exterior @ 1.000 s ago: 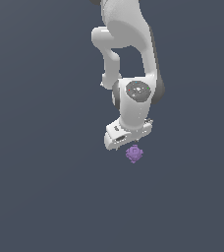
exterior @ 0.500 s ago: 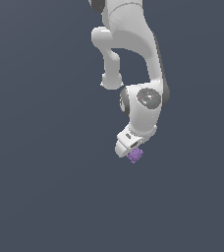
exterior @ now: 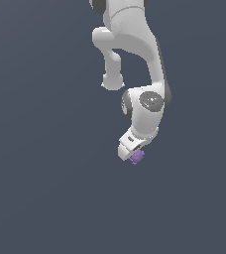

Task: Pick up the object and move it to a goal position.

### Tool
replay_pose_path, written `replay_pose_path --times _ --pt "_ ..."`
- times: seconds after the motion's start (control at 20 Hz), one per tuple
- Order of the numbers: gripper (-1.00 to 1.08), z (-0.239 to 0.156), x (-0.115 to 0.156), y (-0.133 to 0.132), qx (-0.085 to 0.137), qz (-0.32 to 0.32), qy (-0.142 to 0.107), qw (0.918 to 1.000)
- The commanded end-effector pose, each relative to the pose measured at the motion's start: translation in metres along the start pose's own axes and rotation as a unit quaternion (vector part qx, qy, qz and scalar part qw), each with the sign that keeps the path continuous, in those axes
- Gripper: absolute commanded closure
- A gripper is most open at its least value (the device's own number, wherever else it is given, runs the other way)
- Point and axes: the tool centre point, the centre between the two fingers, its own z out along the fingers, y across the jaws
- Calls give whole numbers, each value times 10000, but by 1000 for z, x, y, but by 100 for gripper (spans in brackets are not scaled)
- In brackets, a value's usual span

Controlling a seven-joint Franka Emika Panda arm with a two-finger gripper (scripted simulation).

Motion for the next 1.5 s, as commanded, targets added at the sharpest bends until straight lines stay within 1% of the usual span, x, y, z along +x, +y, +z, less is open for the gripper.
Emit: replay_pose_path --times 0.0,0.3,0.55,0.6,1.15,1.45 --pt "-92 9 -1 0 3 -4 -5 10000" --pt "-92 39 -1 -1 3 -23 -2 10000" --pt "-92 45 0 -1 2 -26 -1 10000" --pt "108 45 0 -1 2 -26 -1 10000" --pt "108 44 0 0 0 -25 1 10000" --pt "108 29 0 1 0 -25 1 10000"
